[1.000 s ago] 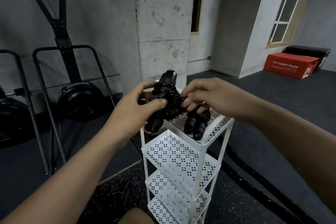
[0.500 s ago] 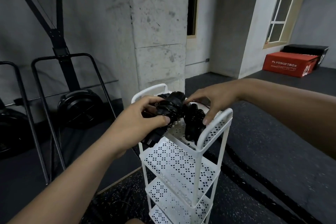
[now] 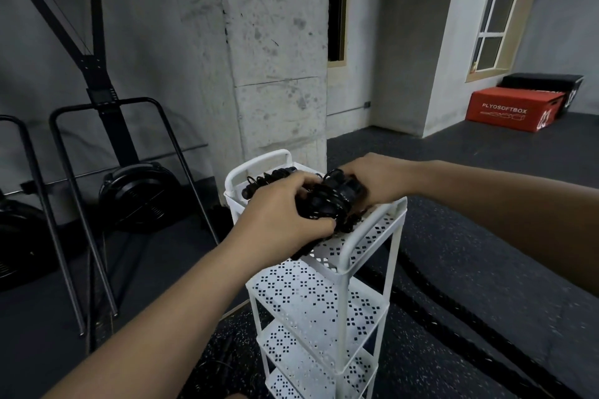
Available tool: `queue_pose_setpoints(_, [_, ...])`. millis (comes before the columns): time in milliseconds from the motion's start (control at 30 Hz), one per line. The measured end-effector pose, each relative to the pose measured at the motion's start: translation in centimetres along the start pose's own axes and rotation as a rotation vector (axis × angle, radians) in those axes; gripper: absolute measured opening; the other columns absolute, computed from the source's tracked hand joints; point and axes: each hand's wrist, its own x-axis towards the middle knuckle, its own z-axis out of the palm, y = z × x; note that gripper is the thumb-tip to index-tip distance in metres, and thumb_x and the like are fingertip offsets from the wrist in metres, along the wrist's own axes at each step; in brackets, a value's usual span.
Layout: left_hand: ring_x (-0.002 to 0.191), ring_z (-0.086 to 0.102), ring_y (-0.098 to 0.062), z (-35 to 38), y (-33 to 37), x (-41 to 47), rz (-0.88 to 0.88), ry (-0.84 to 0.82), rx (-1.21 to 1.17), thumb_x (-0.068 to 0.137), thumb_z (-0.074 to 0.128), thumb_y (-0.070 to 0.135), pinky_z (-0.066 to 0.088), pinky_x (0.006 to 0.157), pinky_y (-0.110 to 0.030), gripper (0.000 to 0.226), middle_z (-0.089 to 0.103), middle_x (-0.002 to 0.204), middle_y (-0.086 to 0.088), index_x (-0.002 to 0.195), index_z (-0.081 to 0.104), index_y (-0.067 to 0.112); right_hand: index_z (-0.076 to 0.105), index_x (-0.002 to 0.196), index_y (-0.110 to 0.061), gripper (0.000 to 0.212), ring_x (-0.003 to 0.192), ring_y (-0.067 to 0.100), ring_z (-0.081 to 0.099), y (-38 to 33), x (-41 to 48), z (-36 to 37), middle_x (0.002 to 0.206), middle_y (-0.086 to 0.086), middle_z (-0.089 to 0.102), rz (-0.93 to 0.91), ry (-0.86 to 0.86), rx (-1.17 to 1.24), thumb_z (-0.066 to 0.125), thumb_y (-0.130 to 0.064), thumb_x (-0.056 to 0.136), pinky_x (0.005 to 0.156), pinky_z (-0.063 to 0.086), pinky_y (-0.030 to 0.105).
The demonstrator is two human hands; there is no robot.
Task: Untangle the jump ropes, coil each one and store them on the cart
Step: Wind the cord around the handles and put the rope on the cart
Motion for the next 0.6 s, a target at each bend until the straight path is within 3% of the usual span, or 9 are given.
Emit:
queue_pose_setpoints(133, [0.095,0.067,0.001,1.5,0.9,1.7,-0.018,-0.004,0.066,0.072,0.089,0.047,0.057,0.088,-0.028,0.055,0.073,0.101,0.015,0.12,0.062,0.038,0.05,0.089,-0.047,0.04,0.086,0.002,0.063,0.7,0.1,0.3,0.089,-0.015,0.067,0.018,0.055,0.02,0.088,-0.041,0.077,0.077,0.052,0.032])
queue_pose_setpoints(300, [0.09,0.066,0.0,2.4,1.2,2.4,-0.002,-0.067,0.121,0.069,0.092,0.049,0.058,0.085,-0.033,0.049,0.072,0.098,0.015,0.106,0.063,0.035,0.06,0.105,-0.018,0.029,0.079,0.018,0.059,2.8,0.3,-0.2,0.093,0.003,0.071,0.118,-0.032,0.103,0.078,-0.001,0.088,0.066,0.044,0.033])
queue_pose_setpoints(433, [0.09,0.067,-0.004,2.8,1.1,2.8,0.006,-0.084,0.187,0.069,0.092,0.05,0.059,0.085,-0.037,0.047,0.073,0.096,0.013,0.105,0.068,0.033,0.069,0.114,-0.013,0.033,0.085,0.011,0.073,3.7,-0.4,-1.5,0.107,0.004,0.08,0.173,-0.152,0.416,0.086,-0.005,0.087,0.072,0.056,0.023])
queue_pose_setpoints(533, [0.093,0.068,-0.008,3.5,0.9,2.8,0.037,-0.068,0.232,0.07,0.09,0.057,0.058,0.085,-0.037,0.05,0.075,0.097,0.011,0.109,0.072,0.032,0.07,0.117,-0.003,0.017,0.082,0.016,0.073,4.3,-0.2,-1.4,0.103,0.02,0.077,0.245,-0.145,0.591,0.066,0.001,0.102,0.07,0.058,0.023])
queue_pose_setpoints(600, [0.1,0.066,-0.013,4.1,1.1,3.0,0.082,-0.048,0.338,0.074,0.087,0.061,0.054,0.085,-0.034,0.053,0.074,0.104,0.008,0.117,0.074,0.031,0.072,0.114,0.001,0.018,0.08,0.022,0.075,4.2,-0.1,-1.0,0.097,0.017,0.075,0.298,-0.123,0.715,0.058,-0.009,0.108,0.072,0.062,0.028])
